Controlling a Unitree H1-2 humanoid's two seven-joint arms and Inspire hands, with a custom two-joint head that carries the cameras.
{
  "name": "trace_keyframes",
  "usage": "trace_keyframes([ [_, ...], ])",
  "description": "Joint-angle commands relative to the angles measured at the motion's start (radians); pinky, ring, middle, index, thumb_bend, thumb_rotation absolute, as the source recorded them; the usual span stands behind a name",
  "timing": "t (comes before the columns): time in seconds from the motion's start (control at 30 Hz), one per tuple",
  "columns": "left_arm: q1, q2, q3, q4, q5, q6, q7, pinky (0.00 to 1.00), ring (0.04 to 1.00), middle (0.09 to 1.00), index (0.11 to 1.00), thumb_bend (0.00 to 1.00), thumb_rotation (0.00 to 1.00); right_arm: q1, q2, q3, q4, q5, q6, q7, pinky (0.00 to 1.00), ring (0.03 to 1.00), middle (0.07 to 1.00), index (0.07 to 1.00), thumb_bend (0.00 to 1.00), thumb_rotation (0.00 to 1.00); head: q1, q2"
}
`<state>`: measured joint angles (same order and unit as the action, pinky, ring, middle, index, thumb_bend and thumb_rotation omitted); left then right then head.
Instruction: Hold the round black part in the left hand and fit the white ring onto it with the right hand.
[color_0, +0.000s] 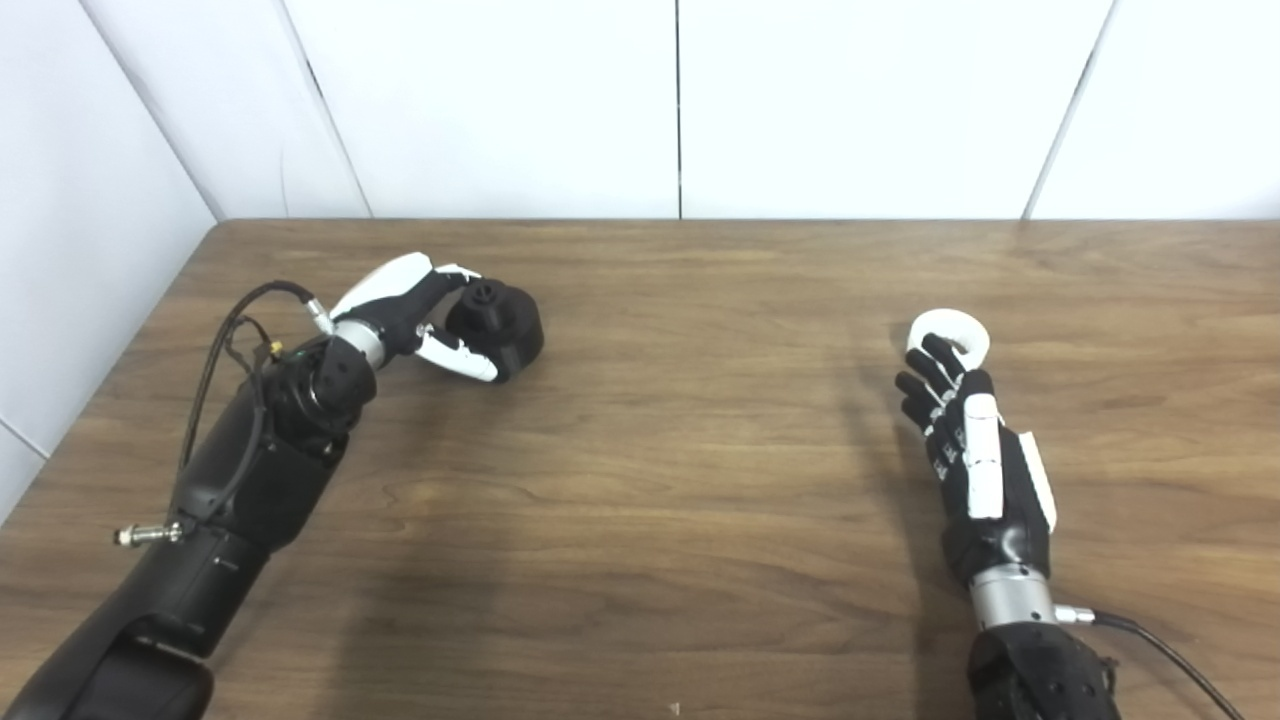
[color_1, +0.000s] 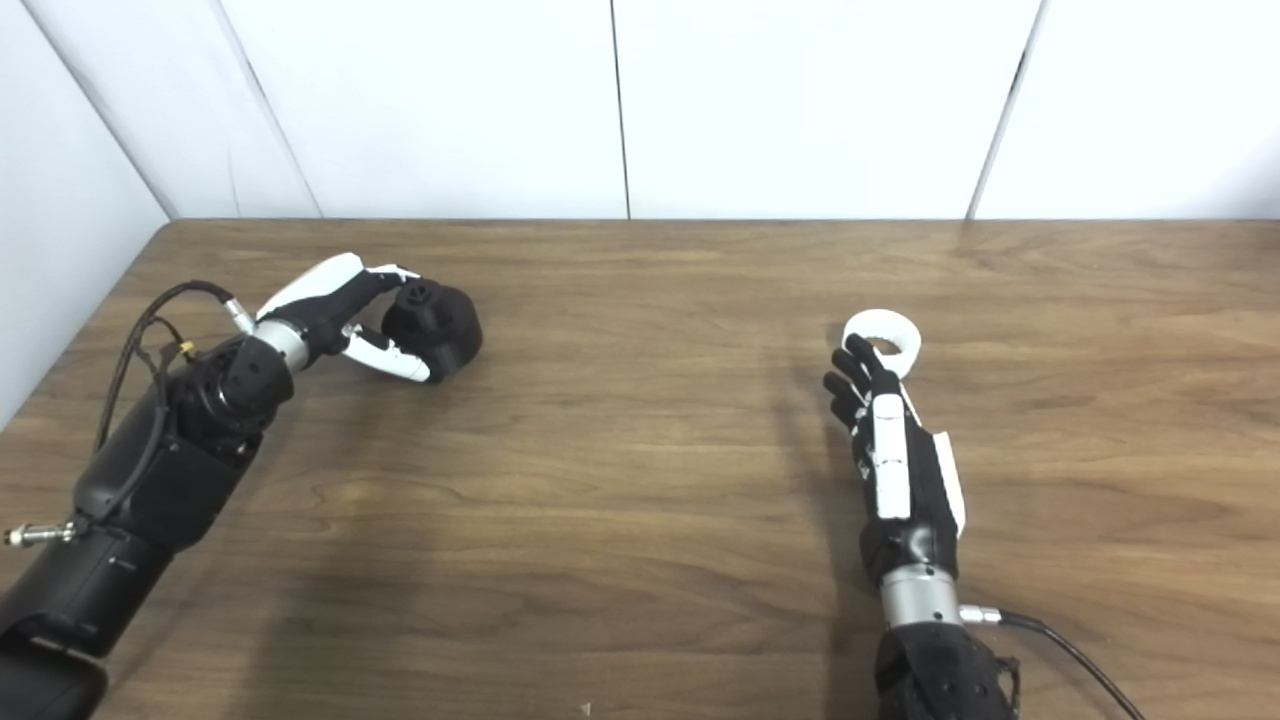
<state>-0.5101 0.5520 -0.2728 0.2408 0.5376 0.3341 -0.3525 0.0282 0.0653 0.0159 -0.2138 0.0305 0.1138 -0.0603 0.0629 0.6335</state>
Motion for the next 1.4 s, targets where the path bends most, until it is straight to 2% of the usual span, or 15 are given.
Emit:
trace_keyframes([
  [0.0, -0.058, 0.012, 0.009, -0.016, 0.019, -0.015, 0.025, 0.92, 1.000, 0.987, 0.826, 0.97, 0.26, -0.008, 0.018, 0.002, -0.019, 0.002, -0.042, -0.001, 0.90, 0.873, 0.888, 0.887, 0.47, 1.00, -0.003, 0.001],
  [0.2, -0.058, 0.003, 0.007, -0.004, 0.017, -0.022, 0.028, 0.90, 1.000, 0.981, 0.818, 0.96, 0.24, -0.008, 0.016, 0.001, -0.012, 0.013, -0.056, 0.004, 0.89, 0.873, 0.887, 0.888, 0.46, 1.00, -0.009, -0.010],
  [0.43, -0.053, -0.004, 0.011, 0.000, 0.017, -0.033, 0.040, 0.91, 1.000, 0.985, 0.740, 0.90, 0.19, -0.004, 0.014, 0.003, -0.023, 0.004, -0.041, 0.000, 0.90, 0.875, 0.890, 0.890, 0.47, 1.00, -0.006, -0.010],
  [0.63, -0.046, -0.011, 0.022, -0.001, 0.011, -0.054, 0.057, 0.91, 1.000, 0.973, 0.680, 0.84, 0.15, -0.004, 0.016, 0.001, -0.009, 0.013, -0.061, 0.002, 0.89, 0.873, 0.889, 0.890, 0.46, 1.00, 0.002, 0.000],
  [0.93, -0.044, -0.007, 0.007, -0.007, 0.031, -0.093, 0.071, 0.88, 1.000, 0.967, 0.674, 0.85, 0.17, -0.011, 0.010, -0.003, -0.007, 0.016, -0.053, 0.006, 0.88, 0.868, 0.885, 0.889, 0.45, 1.00, 0.004, 0.022],
  [1.37, -0.019, -0.013, 0.007, -0.076, 0.050, -0.078, 0.052, 0.89, 1.000, 0.978, 0.672, 0.86, 0.20, -0.016, 0.001, -0.004, -0.004, 0.013, -0.051, 0.011, 0.89, 0.871, 0.886, 0.885, 0.46, 1.00, 0.005, 0.024],
])
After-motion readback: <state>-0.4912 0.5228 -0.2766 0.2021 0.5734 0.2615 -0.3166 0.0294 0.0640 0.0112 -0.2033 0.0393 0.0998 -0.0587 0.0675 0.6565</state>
